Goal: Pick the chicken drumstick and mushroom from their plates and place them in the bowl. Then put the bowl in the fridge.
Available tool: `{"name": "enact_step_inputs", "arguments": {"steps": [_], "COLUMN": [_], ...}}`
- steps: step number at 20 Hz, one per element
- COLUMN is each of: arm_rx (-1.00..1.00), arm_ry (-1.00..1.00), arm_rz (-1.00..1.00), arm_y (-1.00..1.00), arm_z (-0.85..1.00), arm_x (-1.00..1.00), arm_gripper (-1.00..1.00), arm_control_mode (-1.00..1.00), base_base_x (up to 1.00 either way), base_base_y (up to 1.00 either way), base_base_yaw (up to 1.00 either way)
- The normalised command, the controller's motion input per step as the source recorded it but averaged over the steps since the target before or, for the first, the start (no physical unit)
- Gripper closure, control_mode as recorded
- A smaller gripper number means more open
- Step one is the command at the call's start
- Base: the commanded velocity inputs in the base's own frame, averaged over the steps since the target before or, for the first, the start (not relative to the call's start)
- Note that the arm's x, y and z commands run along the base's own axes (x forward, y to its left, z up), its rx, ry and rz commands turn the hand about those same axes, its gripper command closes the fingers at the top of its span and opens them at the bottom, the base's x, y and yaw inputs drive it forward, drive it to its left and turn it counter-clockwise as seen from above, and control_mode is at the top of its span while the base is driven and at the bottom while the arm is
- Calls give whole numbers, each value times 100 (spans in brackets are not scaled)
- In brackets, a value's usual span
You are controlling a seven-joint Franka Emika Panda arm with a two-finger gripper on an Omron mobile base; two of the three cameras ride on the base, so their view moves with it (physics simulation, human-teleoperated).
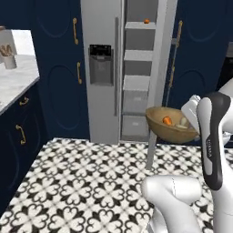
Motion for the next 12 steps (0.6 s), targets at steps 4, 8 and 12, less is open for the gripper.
{"name": "enact_step_inputs", "arguments": {"steps": [4,8,12], "arm_rx": [0,0,0], "arm_ry": [0,0,0], "arm_rz": [0,0,0], "arm_y": [0,0,0], "arm_z": [0,0,0], "arm_x": [0,0,0], "arm_gripper": [100,100,100], "arm_control_mode": [100,100,100], "base_base_x": [100,100,83], "base_base_y": [100,100,100], "base_base_yaw": [-53,-51,-52]}}
